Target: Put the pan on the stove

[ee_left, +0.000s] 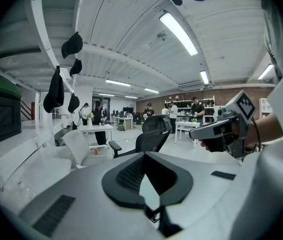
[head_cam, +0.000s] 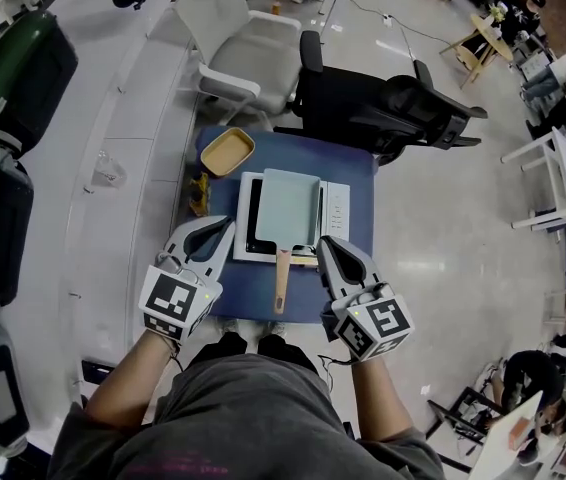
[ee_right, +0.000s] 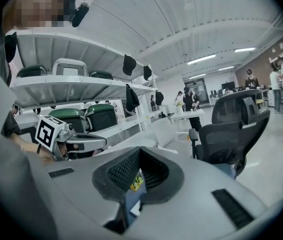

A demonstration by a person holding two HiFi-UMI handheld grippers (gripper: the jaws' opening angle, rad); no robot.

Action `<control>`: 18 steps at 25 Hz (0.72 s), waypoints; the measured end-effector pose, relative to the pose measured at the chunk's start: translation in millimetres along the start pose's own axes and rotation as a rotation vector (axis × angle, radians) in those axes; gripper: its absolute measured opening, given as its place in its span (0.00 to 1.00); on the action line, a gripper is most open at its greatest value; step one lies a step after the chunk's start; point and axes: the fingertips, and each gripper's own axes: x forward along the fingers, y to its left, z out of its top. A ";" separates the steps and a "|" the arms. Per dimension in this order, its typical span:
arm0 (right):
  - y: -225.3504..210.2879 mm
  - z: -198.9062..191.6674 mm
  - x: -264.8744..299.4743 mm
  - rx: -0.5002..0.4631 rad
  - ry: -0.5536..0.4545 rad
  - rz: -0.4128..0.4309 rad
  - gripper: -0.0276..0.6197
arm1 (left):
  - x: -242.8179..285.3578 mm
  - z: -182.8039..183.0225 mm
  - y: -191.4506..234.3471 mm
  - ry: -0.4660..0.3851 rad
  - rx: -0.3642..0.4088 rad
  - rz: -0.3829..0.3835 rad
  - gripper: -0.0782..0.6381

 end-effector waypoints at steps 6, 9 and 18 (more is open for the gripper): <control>-0.1 -3.5 1.5 0.005 0.007 0.016 0.05 | -2.6 -7.8 1.0 0.015 -0.017 0.019 0.11; 0.2 -5.2 3.4 0.004 0.013 0.022 0.05 | -4.2 -12.5 -0.4 0.025 -0.032 0.025 0.11; -1.7 -8.3 3.7 0.009 0.024 0.039 0.05 | -5.7 -16.1 -2.3 0.037 -0.049 0.045 0.11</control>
